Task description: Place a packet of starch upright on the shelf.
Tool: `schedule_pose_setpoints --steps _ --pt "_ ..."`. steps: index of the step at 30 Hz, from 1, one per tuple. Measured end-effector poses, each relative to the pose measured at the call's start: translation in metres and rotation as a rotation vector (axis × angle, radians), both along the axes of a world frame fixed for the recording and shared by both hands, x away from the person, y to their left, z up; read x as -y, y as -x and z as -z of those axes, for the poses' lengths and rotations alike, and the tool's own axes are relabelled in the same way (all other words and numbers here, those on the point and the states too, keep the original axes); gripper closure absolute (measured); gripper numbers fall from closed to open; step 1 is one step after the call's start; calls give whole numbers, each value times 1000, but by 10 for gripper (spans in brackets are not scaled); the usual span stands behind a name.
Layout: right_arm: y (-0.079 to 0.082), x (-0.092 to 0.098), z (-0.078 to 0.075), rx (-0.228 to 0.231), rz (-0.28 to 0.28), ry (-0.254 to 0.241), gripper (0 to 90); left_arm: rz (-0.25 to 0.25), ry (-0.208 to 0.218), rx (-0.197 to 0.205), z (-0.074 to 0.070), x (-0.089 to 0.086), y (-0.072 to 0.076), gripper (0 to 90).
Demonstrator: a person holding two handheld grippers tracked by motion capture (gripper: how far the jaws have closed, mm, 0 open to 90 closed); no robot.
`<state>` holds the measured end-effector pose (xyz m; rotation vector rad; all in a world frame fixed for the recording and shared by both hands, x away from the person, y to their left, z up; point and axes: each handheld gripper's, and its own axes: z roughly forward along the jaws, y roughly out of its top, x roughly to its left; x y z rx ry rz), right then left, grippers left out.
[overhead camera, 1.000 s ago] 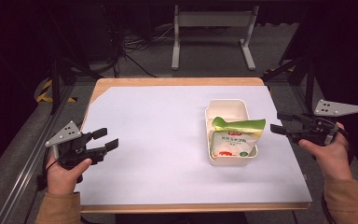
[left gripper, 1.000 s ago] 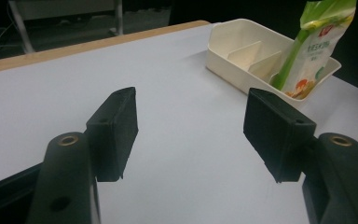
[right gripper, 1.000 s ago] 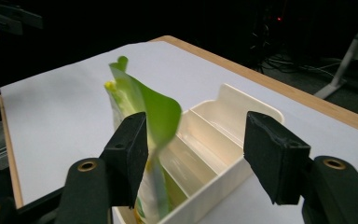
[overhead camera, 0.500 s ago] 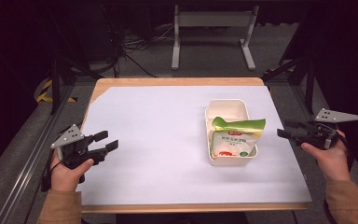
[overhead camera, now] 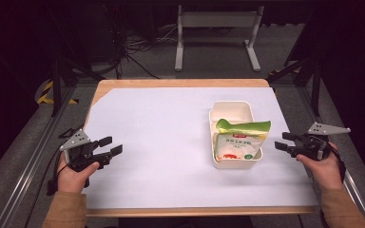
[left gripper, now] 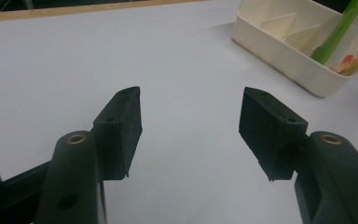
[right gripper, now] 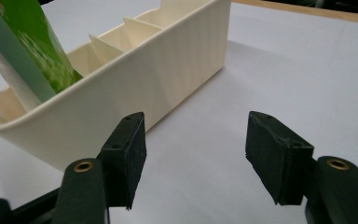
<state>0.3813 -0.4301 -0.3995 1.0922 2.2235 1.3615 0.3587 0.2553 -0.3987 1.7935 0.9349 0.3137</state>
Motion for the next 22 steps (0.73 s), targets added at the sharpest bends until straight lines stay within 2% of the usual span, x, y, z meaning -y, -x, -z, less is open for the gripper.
schedule_pose_setpoints --steps 7,11,13,15,18,22 --pt "1 -9 25 -17 7 12 384 -11 -21 -17 9 2 -5 388" --pt "2 -17 39 -55 3 12 377 -17 -28 -32 12 5 -8 374" --pt "2 -20 39 -43 2 42 378 -19 -24 -36 13 5 -9 368" --pt "3 -22 39 -45 2 19 378 -25 -22 -44 14 6 -11 368" --pt "4 -23 39 -43 4 30 378 -32 -31 -57 16 7 -12 368" --pt "5 -23 39 -42 10 21 377 -38 -49 -65 17 9 -14 362"
